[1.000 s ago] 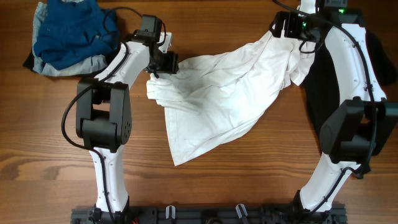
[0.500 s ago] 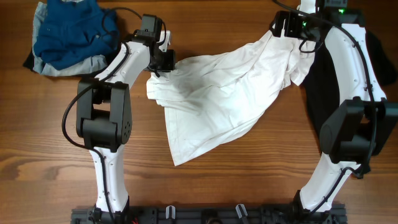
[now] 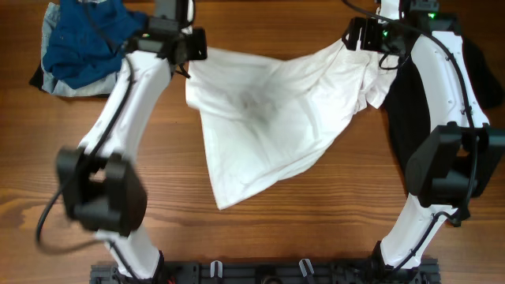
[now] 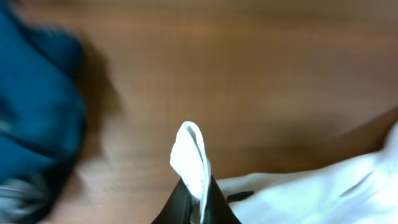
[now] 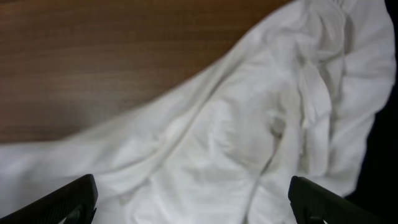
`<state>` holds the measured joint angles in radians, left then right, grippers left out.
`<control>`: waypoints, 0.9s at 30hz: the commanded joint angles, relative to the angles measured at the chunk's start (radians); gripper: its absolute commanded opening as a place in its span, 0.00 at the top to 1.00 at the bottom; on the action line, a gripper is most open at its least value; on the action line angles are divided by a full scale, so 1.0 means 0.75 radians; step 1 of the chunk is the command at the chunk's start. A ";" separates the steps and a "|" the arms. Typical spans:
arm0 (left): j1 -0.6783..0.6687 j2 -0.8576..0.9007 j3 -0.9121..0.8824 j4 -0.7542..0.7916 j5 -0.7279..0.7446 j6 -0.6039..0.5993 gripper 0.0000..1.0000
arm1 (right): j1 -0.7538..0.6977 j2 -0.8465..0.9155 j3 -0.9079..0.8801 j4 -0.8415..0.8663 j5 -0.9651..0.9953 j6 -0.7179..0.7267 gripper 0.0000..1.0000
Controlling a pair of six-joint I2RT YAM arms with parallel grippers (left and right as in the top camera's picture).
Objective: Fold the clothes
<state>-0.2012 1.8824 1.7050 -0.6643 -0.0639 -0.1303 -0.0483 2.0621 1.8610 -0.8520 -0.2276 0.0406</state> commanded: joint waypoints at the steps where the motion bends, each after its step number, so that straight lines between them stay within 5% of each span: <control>1: 0.003 -0.193 0.016 0.031 -0.072 -0.017 0.96 | 0.003 0.018 -0.096 0.007 0.038 -0.013 0.01; 9: 0.003 -0.230 0.016 0.014 -0.078 -0.007 0.96 | 0.005 0.019 -0.339 0.194 0.036 0.033 0.22; 18: 0.003 -0.228 0.016 -0.038 -0.077 -0.008 0.96 | 0.105 0.027 -0.509 0.654 0.028 0.096 0.29; 27: 0.003 -0.228 0.016 -0.066 -0.078 -0.007 0.96 | 0.133 0.119 -0.509 0.825 0.155 0.205 0.40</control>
<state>-0.2012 1.7092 1.7157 -0.7147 -0.1081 -0.1333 0.0639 2.0983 1.4811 -0.2546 -0.1589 0.1577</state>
